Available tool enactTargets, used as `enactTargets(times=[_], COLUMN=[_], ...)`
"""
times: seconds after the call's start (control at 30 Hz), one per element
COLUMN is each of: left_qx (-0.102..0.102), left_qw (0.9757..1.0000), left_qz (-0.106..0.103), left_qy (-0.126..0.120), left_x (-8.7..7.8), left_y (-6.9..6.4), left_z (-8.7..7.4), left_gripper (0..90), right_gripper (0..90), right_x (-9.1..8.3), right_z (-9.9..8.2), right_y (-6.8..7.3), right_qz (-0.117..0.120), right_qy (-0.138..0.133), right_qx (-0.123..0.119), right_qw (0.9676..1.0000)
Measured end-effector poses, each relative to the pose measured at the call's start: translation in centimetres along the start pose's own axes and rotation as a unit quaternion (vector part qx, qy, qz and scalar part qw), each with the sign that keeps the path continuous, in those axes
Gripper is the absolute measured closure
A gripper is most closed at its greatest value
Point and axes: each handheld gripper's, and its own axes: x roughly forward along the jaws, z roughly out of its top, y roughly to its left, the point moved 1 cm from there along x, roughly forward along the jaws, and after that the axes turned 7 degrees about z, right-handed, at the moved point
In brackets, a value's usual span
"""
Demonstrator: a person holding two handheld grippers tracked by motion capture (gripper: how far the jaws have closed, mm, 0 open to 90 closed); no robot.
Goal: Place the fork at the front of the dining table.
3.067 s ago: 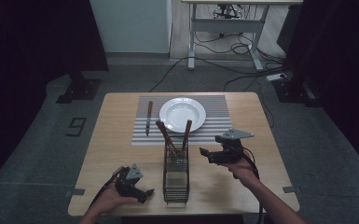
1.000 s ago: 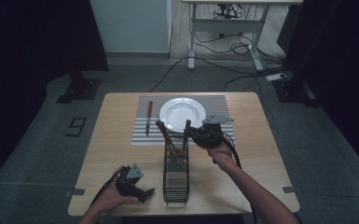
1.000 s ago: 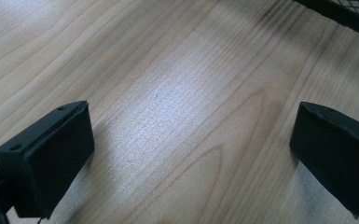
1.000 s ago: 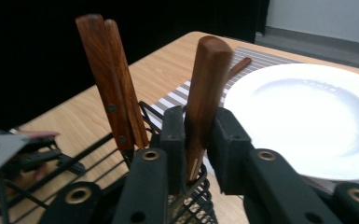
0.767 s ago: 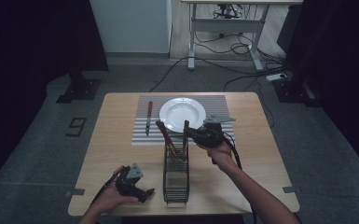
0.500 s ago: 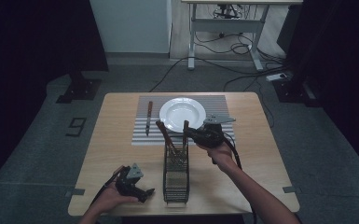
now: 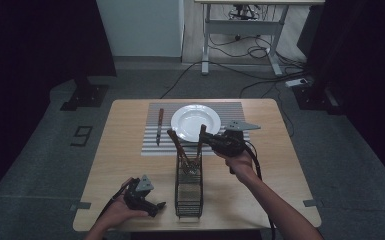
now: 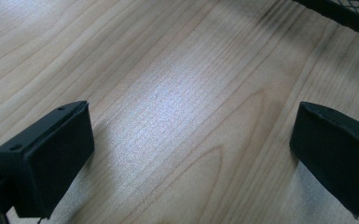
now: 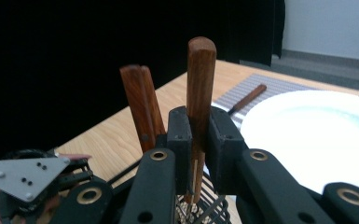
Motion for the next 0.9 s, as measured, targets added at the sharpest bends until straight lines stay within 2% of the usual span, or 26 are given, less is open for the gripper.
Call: enactTargets(times=[0.33, 0.57, 0.9], left_qx=[0.0, 0.001, 0.0], left_qw=[1.0, 1.0, 1.0], left_qz=[0.0, 0.0, 0.0], left_qy=[0.0, 0.0, 0.0], left_x=[0.0, 0.0, 0.0], left_y=[0.0, 0.0, 0.0], left_z=[0.0, 0.0, 0.0], left_gripper=[0.0, 0.0, 0.0], right_gripper=[80.9, 81.0, 81.0], right_x=[-0.9, -1.8, -4.1], right_z=[0.8, 1.6, 3.5], right_y=[0.5, 1.0, 1.5], right_qz=[0.003, 0.002, 0.008], right_qy=[-0.02, -0.049, -0.089], right_qx=[-0.007, -0.013, -0.019], right_qw=[0.9998, 0.9987, 0.9958])
